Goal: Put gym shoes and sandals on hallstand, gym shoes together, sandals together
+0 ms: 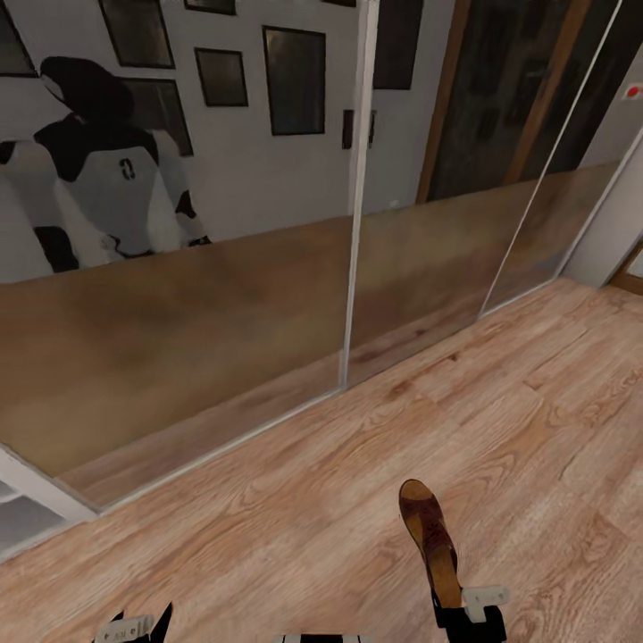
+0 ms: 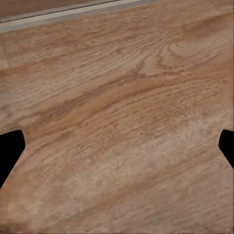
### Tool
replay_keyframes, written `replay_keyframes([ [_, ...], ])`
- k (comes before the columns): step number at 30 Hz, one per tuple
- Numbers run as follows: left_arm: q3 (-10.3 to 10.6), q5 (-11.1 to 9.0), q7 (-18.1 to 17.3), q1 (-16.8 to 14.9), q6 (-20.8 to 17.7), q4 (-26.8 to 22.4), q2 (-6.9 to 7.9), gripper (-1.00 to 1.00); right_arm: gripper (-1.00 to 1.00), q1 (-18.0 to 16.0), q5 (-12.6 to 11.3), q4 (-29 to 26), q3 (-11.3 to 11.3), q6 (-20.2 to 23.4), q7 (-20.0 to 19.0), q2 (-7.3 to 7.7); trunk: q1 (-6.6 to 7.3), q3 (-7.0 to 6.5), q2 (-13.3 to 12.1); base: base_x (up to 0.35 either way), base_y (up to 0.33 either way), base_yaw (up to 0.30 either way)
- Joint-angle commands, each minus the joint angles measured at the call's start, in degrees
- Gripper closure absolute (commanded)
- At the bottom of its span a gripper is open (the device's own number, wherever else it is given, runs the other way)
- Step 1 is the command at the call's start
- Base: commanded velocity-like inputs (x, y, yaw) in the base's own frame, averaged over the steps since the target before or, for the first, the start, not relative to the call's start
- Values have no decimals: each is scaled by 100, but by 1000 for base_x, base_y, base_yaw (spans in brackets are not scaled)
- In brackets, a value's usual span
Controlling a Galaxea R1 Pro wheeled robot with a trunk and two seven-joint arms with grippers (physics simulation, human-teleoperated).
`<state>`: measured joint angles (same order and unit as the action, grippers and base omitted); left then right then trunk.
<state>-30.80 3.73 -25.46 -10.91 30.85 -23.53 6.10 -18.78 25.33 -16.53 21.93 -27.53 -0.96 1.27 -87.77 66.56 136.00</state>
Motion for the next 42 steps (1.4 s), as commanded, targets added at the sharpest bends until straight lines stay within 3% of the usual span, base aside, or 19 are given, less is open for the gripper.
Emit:
replay_keyframes([
  [1, -48, 37, -40, -8, 18, 7, -4, -100, 100, -3, 33, 4, 49, -21, -18, -4, 5, 4, 2, -321, 122, 248],
  [22, -57, 22, -36, -7, 17, 15, -4, -100, 100, -3, 41, 4, 40, -24, -9, -25, 5, 14, 2, -249, 220, 274],
  [42, -58, 22, -30, -7, 17, 15, -1, -100, 100, -3, 49, 9, 40, -19, 95, -22, 5, 41, 2, -17, 36, 279],
])
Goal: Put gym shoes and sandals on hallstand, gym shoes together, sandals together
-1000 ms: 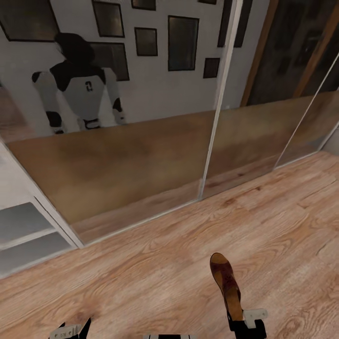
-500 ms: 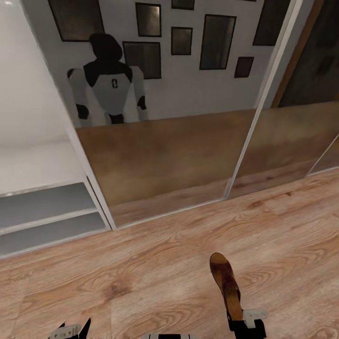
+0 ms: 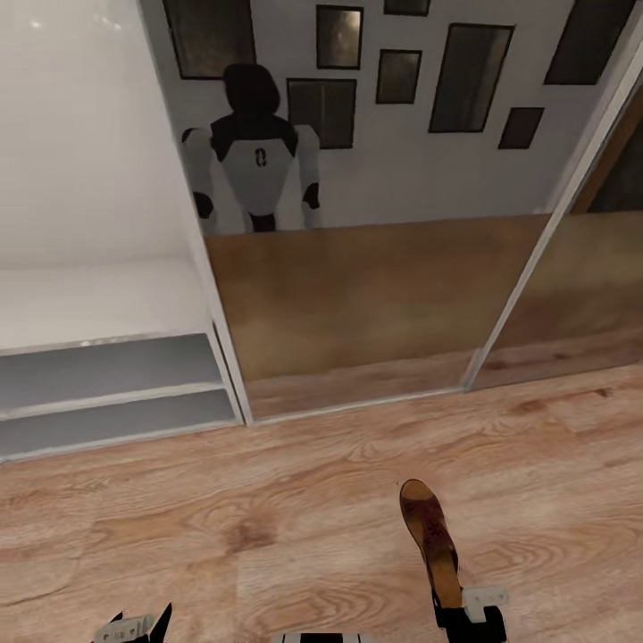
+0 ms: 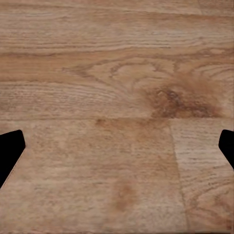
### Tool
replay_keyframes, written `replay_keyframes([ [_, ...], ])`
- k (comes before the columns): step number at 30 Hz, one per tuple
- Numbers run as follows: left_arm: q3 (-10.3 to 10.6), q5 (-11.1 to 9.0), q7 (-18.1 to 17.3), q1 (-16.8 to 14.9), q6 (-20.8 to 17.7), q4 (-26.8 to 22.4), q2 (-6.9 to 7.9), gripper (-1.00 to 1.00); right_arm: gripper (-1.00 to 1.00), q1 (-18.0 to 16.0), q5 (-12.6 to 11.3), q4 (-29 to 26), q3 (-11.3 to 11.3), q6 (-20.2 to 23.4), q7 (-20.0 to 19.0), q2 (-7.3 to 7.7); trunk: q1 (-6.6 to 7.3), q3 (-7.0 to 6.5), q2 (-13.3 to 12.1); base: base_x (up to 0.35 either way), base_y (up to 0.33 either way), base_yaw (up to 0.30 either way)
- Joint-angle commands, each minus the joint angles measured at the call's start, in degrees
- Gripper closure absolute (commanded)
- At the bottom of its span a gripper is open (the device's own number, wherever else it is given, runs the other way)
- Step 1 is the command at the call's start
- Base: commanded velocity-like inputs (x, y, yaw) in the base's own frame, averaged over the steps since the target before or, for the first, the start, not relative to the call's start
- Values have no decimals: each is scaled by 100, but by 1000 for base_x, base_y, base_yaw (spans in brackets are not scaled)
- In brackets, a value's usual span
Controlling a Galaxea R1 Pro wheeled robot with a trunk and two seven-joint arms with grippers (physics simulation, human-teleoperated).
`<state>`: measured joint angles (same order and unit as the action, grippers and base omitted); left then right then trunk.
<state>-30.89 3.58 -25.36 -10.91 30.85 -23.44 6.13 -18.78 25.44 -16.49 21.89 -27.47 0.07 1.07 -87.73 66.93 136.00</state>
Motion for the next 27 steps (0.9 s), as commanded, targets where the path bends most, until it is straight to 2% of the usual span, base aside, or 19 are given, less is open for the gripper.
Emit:
replay_keyframes([
  [1, -48, 36, -40, -7, 18, 6, -4, -100, 100, -3, 39, 4, 44, -23, -10, -2, 1, 1, 2, 0, 0, 277],
  [27, -50, 38, -41, -7, 2, 6, 0, -100, 100, -3, 31, 14, 38, -21, 1, -2, 1, -148, 2, 0, 0, 221],
])
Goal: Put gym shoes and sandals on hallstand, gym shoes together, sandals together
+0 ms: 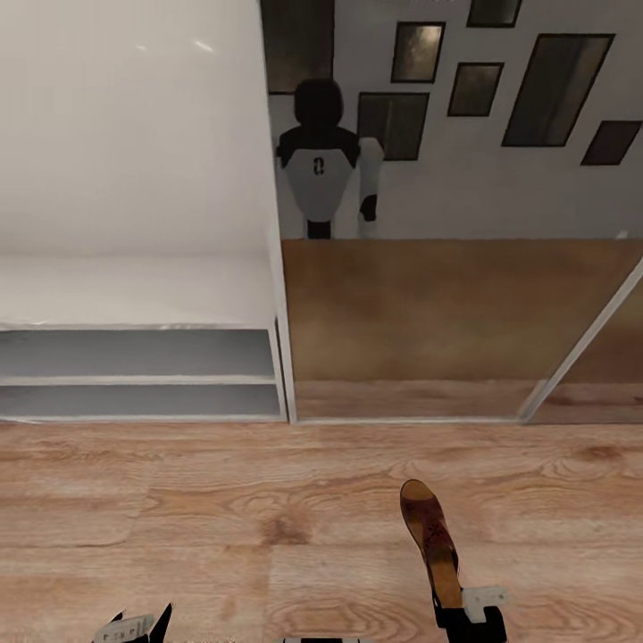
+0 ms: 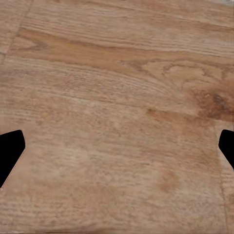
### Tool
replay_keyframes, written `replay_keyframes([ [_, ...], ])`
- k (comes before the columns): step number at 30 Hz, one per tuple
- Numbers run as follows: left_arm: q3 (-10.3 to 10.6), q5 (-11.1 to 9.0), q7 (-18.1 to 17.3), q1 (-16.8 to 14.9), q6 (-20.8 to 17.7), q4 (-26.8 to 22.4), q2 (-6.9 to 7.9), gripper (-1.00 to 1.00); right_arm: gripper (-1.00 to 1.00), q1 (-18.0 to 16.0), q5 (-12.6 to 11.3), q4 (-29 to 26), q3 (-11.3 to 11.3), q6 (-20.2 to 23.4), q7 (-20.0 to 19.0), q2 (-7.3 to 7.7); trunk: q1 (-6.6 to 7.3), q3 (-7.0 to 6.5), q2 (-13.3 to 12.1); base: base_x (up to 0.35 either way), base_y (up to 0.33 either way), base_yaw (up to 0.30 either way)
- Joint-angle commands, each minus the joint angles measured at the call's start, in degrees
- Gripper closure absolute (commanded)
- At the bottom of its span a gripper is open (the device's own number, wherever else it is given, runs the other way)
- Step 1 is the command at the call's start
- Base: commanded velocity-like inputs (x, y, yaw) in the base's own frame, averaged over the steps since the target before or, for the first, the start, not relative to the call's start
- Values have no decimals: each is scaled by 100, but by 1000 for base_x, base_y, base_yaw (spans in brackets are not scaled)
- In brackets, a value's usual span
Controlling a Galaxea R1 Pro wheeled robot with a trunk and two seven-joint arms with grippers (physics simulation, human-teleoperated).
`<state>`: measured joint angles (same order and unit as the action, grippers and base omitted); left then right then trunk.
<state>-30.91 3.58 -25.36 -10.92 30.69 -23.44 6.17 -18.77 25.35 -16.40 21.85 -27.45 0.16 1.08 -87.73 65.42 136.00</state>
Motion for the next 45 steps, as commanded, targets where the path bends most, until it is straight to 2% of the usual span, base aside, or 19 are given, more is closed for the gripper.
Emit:
replay_keyframes([
  [1, -48, 38, -42, -7, 17, 6, -5, -100, 100, -4, 40, 5, 42, -24, -7, -2, 1, -2, 2, 0, 0, 212],
  [17, -47, 38, -39, -7, 16, 14, -10, -100, 100, -4, 44, 6, 39, -24, 0, -5, 1, -91, 2, 0, 0, 222],
  [45, -47, 33, -39, -7, 22, 15, -2, -100, 100, -4, 49, 6, 39, -24, 2, -20, 1, -100, 2, 0, 0, 278],
])
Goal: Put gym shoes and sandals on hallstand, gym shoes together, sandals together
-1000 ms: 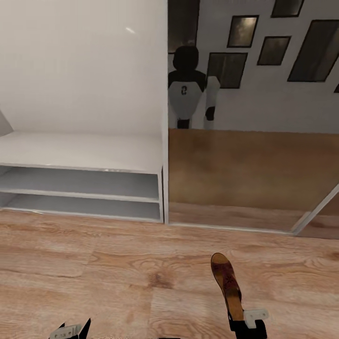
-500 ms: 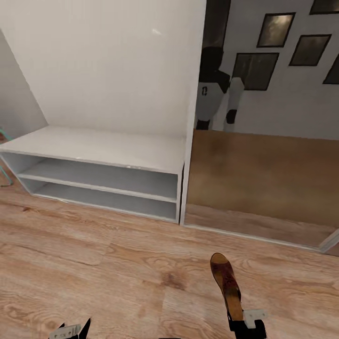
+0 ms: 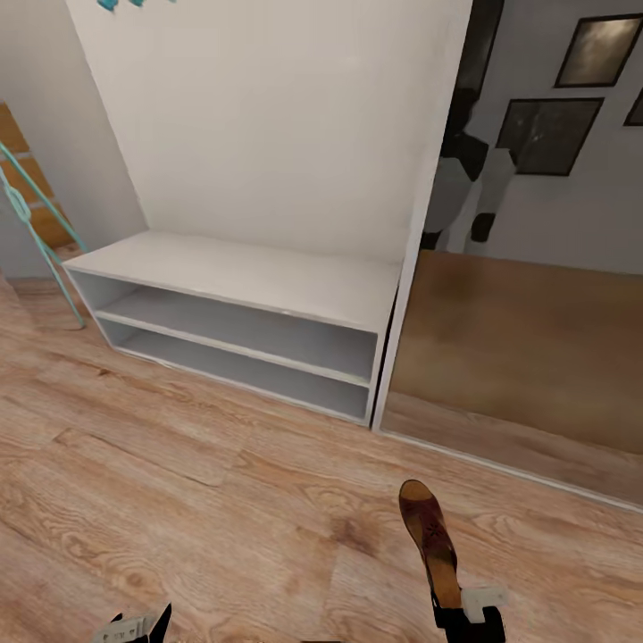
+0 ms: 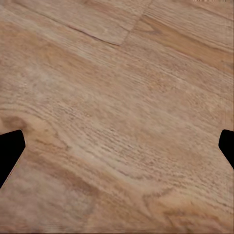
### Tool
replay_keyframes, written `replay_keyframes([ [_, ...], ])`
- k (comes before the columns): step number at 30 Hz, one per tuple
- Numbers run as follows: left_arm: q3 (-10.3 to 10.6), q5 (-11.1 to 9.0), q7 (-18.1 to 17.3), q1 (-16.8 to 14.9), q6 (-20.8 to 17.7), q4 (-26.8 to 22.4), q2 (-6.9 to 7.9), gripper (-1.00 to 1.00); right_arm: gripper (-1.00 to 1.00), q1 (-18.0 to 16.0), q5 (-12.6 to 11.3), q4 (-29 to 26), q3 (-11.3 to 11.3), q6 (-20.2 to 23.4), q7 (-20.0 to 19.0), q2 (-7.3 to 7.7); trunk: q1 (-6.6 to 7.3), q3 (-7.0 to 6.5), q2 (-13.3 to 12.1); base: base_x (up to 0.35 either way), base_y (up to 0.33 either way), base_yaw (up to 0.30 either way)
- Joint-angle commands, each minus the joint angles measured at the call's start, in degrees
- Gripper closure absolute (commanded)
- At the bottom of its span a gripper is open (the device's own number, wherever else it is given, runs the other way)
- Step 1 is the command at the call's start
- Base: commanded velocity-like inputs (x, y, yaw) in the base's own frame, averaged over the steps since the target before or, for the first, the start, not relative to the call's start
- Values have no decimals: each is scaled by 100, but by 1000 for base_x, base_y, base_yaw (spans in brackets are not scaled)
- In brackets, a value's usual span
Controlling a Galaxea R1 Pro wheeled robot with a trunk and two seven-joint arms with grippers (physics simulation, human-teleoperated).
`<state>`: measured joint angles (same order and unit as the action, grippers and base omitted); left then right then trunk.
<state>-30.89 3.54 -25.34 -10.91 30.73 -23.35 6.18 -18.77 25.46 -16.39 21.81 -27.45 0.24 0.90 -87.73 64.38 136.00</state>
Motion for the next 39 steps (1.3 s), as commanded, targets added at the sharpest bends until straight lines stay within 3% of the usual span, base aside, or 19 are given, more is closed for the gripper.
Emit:
replay_keyframes([
  [1, -48, 36, -41, -8, 18, 6, -4, -100, 100, -4, 38, 4, 43, -24, -7, -2, 1, 4, 2, 0, 5, 281],
  [12, -63, 33, -41, -8, 20, 6, -3, -100, 100, -4, 38, 4, 43, -24, -9, -2, 1, 4, 2, 0, 210, 281],
  [23, -286, 33, -41, -8, 20, 6, -12, -100, 100, -4, 38, 4, 43, -24, -16, -2, 1, 4, 2, 0, 304, 281],
  [39, -294, 39, -49, -8, 21, 11, -12, -100, 100, -4, 40, 4, 43, -24, -16, -2, 1, 4, 2, 79, 307, 281],
])
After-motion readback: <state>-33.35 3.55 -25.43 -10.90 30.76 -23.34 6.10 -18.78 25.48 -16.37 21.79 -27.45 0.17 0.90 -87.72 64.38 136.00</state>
